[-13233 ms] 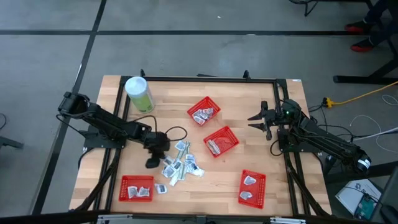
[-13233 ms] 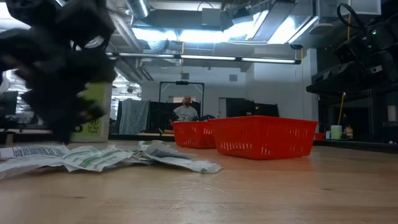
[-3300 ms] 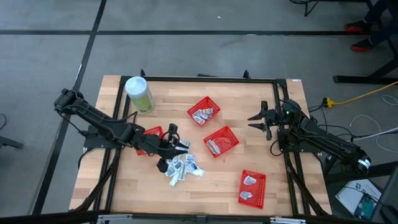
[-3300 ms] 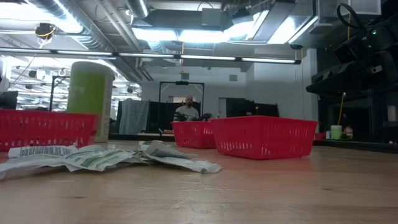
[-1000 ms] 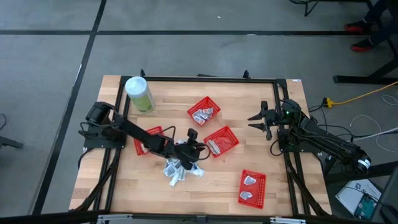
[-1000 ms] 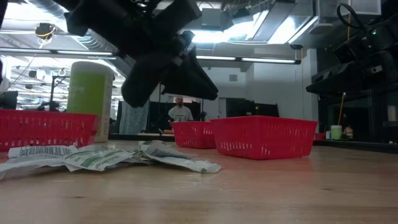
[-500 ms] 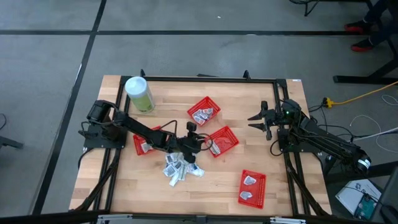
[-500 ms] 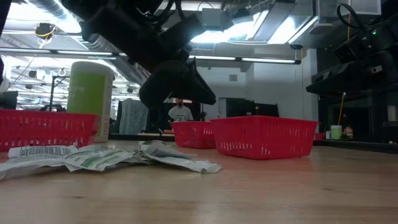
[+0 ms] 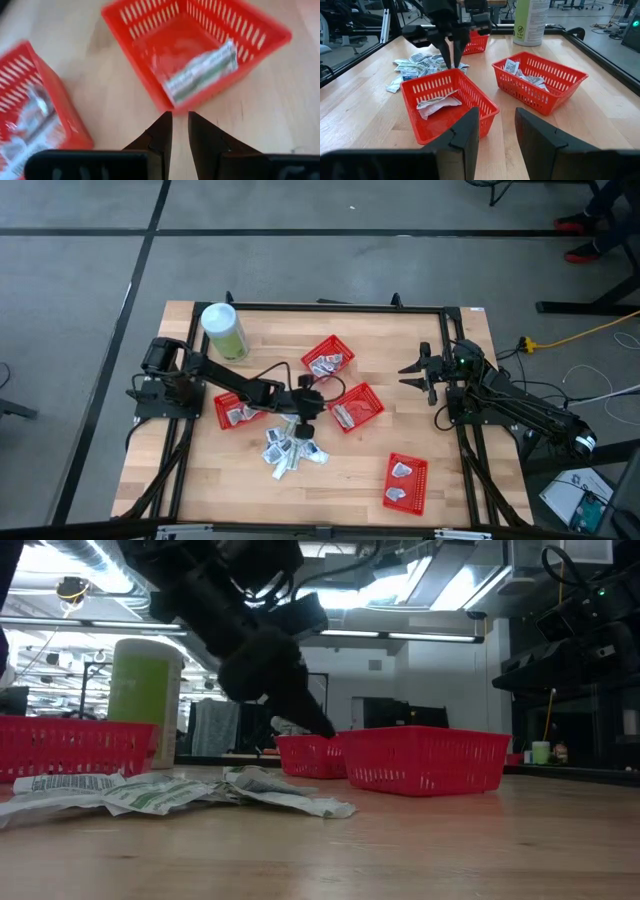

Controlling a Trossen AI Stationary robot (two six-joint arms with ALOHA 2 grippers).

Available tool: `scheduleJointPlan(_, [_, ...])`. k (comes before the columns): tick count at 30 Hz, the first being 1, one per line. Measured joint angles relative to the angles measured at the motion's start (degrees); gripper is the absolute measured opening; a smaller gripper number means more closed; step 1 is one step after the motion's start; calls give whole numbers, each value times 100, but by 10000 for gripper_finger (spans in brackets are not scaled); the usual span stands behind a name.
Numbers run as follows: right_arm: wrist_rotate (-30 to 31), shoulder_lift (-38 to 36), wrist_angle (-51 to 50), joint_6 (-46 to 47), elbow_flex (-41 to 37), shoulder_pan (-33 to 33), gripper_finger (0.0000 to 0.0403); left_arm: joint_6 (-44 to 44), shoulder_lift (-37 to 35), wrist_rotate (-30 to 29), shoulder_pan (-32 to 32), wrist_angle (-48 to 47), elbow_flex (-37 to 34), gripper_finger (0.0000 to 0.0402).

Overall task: Pick & Place First Aid Supplies
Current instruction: Put the green bandage into the red container

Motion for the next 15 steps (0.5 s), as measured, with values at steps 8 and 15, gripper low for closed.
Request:
scheduleJointPlan(8, [0, 0, 0, 0, 0, 0, 126, -187, 0, 26, 12, -257, -2, 55])
scheduleJointPlan(15, [1, 0, 0, 1, 0, 0, 126, -212, -3, 39, -116, -506, -45, 61])
